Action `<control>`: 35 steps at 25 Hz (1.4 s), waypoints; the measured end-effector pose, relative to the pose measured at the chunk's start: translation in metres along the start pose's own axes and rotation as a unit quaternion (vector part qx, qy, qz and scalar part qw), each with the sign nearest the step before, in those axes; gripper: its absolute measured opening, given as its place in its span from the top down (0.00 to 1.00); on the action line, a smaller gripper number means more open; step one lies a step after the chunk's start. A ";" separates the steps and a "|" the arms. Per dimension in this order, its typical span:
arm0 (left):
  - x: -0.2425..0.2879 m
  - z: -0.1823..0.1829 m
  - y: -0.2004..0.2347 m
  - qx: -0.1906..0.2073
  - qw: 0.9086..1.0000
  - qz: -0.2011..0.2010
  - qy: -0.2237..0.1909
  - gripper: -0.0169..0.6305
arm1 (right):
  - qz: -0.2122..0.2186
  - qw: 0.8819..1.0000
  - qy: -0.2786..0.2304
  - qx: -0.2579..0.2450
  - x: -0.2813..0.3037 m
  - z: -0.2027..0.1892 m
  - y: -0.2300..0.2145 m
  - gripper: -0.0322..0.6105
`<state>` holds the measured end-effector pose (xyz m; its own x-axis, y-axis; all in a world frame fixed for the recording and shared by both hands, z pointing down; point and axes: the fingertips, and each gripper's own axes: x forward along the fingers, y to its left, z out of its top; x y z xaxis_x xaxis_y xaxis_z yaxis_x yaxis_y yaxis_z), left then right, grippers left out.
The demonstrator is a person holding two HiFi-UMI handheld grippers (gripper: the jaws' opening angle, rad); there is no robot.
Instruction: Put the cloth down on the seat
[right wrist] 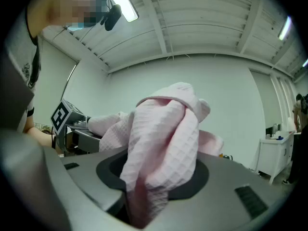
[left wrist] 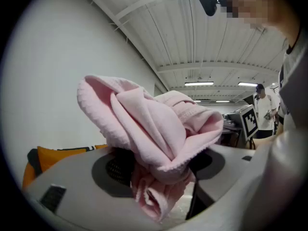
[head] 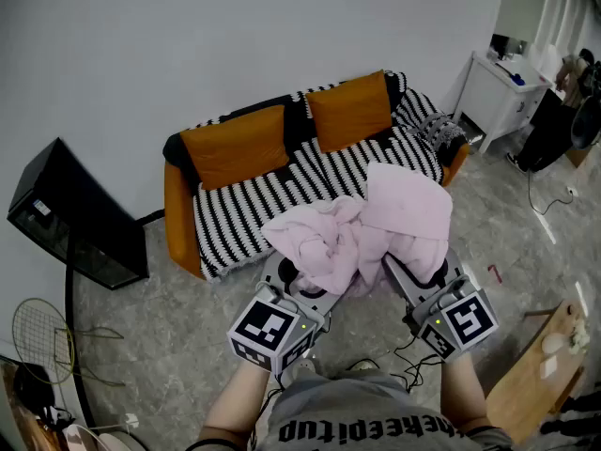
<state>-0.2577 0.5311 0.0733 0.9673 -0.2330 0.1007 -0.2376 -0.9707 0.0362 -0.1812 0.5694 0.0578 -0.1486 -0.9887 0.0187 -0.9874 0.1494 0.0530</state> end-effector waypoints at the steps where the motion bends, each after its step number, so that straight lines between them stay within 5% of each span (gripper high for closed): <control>1: 0.001 -0.001 0.000 -0.001 1.000 0.001 0.001 0.45 | 0.000 1.000 0.000 0.000 0.000 -0.001 -0.001 0.65; 17: 0.013 -0.003 -0.010 -0.012 1.000 -0.001 0.001 0.45 | -0.010 1.000 0.009 -0.007 -0.010 -0.004 -0.012 0.65; 25: 0.063 -0.011 -0.064 -0.008 1.000 0.003 0.006 0.45 | -0.003 1.000 0.004 0.003 -0.060 -0.021 -0.066 0.65; 35: 0.095 -0.016 -0.041 -0.010 1.000 -0.009 0.025 0.45 | -0.011 1.000 0.012 0.022 -0.035 -0.032 -0.094 0.65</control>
<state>-0.1578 0.5496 0.0967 0.9658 -0.2119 0.1492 -0.2224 -0.9732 0.0575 -0.0817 0.5903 0.0840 -0.1269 -0.9910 0.0424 -0.9918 0.1275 0.0107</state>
